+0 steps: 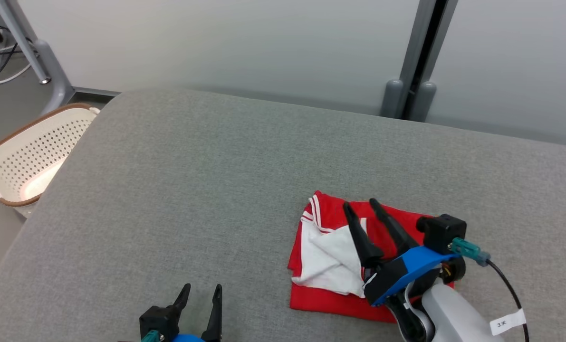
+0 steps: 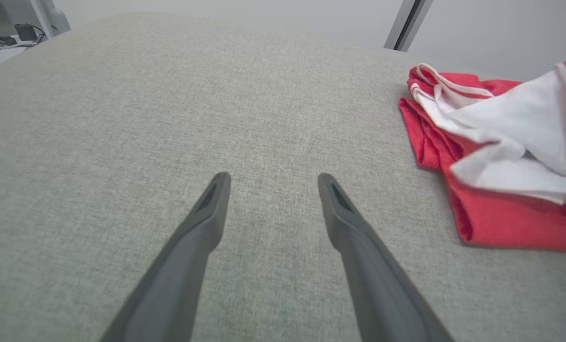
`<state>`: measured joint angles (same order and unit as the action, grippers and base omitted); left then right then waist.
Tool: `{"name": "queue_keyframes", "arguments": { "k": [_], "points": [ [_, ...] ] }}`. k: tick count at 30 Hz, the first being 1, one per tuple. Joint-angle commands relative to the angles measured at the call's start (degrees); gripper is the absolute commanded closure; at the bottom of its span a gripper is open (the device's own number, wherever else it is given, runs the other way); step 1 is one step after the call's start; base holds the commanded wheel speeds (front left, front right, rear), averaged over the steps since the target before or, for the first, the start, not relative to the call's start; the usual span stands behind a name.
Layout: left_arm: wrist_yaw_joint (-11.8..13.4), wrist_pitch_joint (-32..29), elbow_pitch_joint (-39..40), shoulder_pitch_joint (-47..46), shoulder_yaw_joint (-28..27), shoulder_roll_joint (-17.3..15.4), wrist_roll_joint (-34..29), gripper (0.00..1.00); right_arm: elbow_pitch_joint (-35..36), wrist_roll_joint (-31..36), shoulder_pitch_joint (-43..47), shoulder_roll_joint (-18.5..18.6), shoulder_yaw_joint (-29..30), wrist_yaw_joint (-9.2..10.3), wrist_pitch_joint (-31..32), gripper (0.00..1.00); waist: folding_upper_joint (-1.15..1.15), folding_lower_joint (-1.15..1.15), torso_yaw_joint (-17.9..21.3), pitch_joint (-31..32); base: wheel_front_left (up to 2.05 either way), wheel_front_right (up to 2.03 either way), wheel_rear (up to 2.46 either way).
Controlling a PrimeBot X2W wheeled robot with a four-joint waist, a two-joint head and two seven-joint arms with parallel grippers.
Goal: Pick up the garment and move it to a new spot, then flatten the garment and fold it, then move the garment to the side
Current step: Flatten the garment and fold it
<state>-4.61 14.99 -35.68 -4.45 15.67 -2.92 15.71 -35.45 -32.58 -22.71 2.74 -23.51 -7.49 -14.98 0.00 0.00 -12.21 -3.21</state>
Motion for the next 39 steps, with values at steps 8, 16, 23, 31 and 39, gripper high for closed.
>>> {"name": "queue_keyframes", "arguments": {
  "k": [8, 16, 23, 31, 39],
  "points": [
    [0.4, 0.3, 1.4, -0.3, -2.6, 0.0, -0.8, 0.00, 3.2, 12.2, 4.7, 0.3, 13.8, 0.00, -0.2, 0.00, 0.00, 0.00, 6.6, 1.4, 0.00, 0.00, 0.00],
    [1.1, 0.3, 4.0, 1.1, -5.2, 0.0, -2.1, 0.00, 5.2, 20.3, 10.0, 0.2, 22.4, 0.00, -0.2, 0.00, 0.00, 0.00, 11.9, 2.1, 0.00, 0.00, 0.00],
    [1.1, 0.2, 8.0, 3.7, -6.9, 0.0, -4.0, 0.00, 5.7, 24.3, 14.1, 0.2, 25.3, 0.00, -0.2, 0.00, 0.00, 0.00, 13.7, 2.4, 0.00, 0.00, 0.00],
    [1.4, 0.3, 11.9, 6.3, -6.8, 0.0, -4.7, 0.00, 4.0, 27.9, 16.9, 0.3, 27.1, 0.00, -0.2, 0.00, 0.00, 0.00, 13.0, 2.9, 0.00, 0.00, 0.00],
    [1.1, 0.3, 12.2, 6.2, -6.6, 0.0, -4.9, 0.00, 3.2, 27.2, 15.4, 0.2, 27.2, 0.00, -0.2, 0.25, 0.00, 0.00, 11.7, 2.6, 0.00, 0.00, 0.00]
  ]
}}
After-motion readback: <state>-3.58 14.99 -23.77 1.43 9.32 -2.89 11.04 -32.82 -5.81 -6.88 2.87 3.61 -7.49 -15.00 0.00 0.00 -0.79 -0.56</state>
